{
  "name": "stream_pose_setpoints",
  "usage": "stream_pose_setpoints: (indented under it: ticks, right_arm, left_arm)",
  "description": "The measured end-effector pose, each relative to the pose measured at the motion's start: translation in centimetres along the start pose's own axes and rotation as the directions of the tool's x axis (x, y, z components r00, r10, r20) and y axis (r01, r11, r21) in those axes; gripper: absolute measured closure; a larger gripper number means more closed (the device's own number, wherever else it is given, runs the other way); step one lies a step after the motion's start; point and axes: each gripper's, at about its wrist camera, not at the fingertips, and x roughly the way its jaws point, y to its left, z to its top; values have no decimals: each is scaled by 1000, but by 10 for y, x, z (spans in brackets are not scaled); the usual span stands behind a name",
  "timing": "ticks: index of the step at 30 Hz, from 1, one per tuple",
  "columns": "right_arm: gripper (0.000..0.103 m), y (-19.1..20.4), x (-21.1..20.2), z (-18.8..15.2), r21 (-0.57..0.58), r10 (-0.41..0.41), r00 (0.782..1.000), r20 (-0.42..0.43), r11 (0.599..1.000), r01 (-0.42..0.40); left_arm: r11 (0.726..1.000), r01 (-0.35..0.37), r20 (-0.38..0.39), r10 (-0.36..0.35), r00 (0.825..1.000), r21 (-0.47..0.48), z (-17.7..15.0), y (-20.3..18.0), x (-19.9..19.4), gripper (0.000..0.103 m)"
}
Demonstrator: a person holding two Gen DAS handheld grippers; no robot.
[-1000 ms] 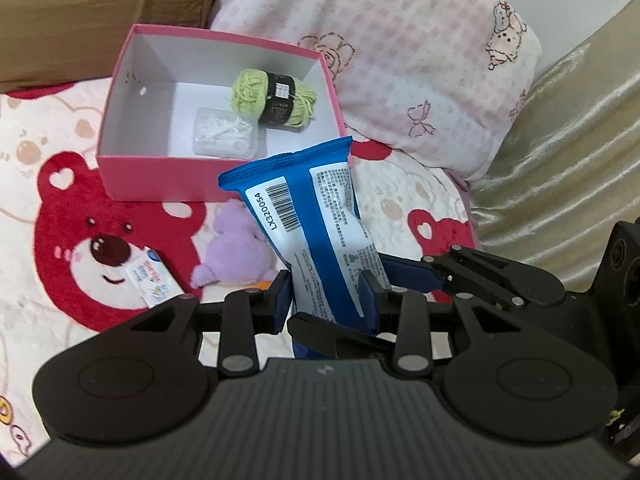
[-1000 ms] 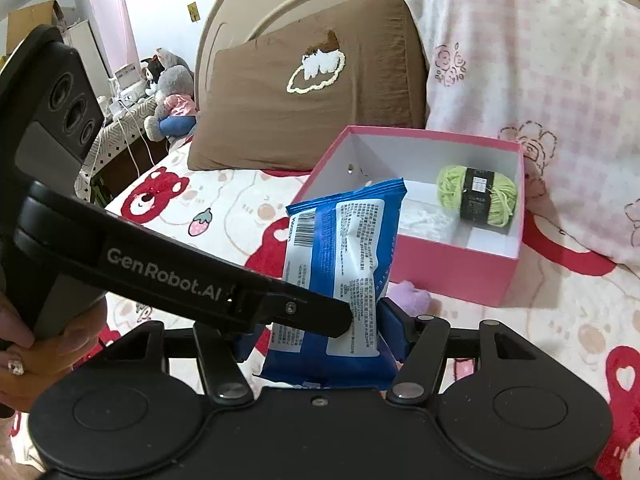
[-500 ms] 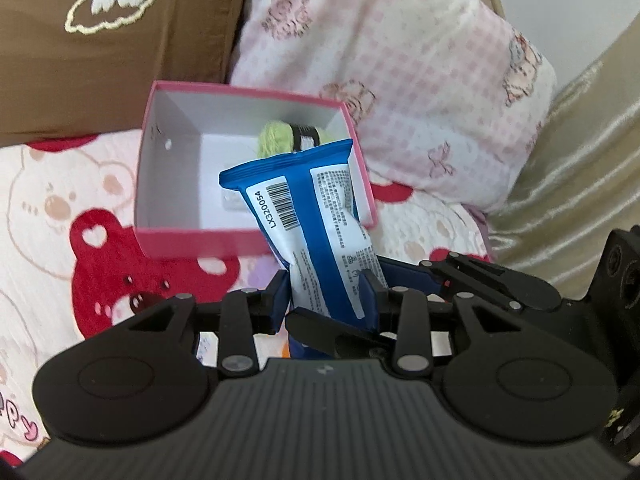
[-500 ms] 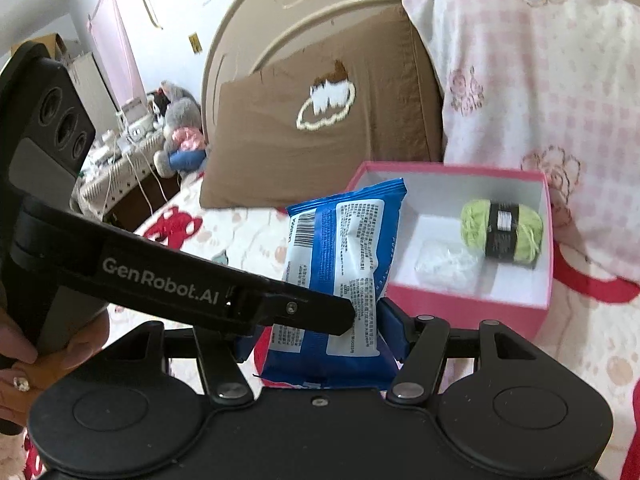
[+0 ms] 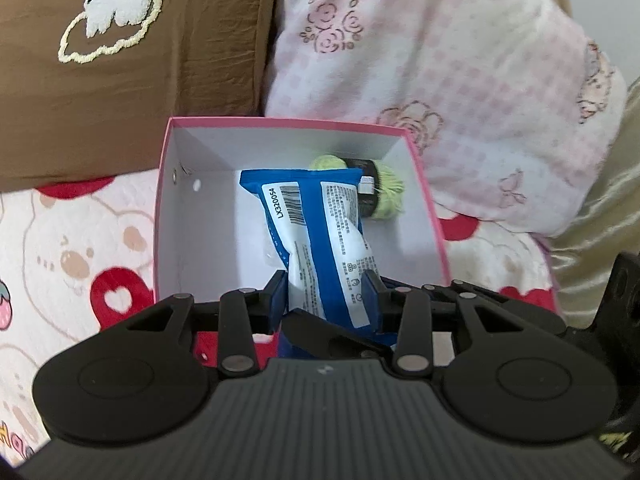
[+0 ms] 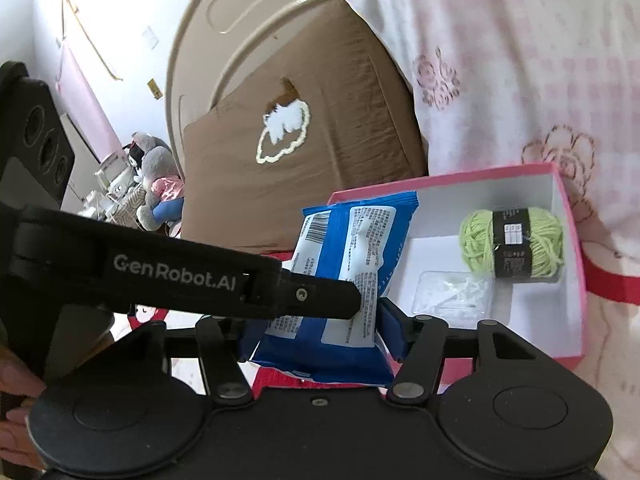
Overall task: Organize objects
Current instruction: 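Lift the blue snack packet with the left gripper and carry it over the pink box, then lower the snack packet into the pink box and open the left gripper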
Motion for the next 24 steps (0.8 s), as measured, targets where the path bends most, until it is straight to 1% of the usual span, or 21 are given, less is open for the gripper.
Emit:
stream_pose_setpoints:
  ticks: [3, 5, 6, 8, 11, 15, 17, 21, 23, 24]
  right_arm:
    - [39, -11, 19, 10, 25, 7, 999, -36, 1000, -6]
    - [39, -14, 31, 15, 12, -2, 999, -47, 1000, 3]
    - [40, -16, 38, 17, 9, -2, 999, -53, 1000, 2]
    - [42, -20, 50, 18, 1, 13, 998, -70, 1000, -13]
    - [42, -22, 63, 16, -42, 9, 996, -85, 999, -13]
    - [43, -34, 79, 15, -30, 41, 993, -110, 999, -44]
    - [43, -35, 89, 13, -50, 33, 992, -124, 998, -40]
    - [43, -35, 112, 11, -81, 14, 987, -161, 996, -28]
    - [43, -38, 123, 9, -78, 20, 983, -182, 996, -35]
    - [43, -40, 128, 9, -74, 17, 981, -193, 997, -32]
  left_arm:
    - [1000, -13, -9, 13, 1000, -3, 10, 9, 15, 65]
    - [999, -25, -17, 25, 1000, -24, 19, 18, 24, 65]
    - [999, -40, -20, 40, 999, -34, 22, 21, 28, 67]
    - [998, -62, -19, 62, 998, -13, 24, 22, 35, 67]
    - [996, -84, -41, 84, 996, 8, 25, 25, 47, 67]
    - [996, -94, -70, 93, 993, 0, 29, 36, 64, 67]
    - [995, -99, -77, 99, 992, 4, 30, 41, 72, 67]
    - [991, -132, -106, 132, 986, 9, 29, 51, 88, 68]
    - [987, -150, -133, 156, 979, 50, 29, 51, 98, 69]
    - [986, -162, -143, 168, 975, 50, 29, 52, 103, 69]
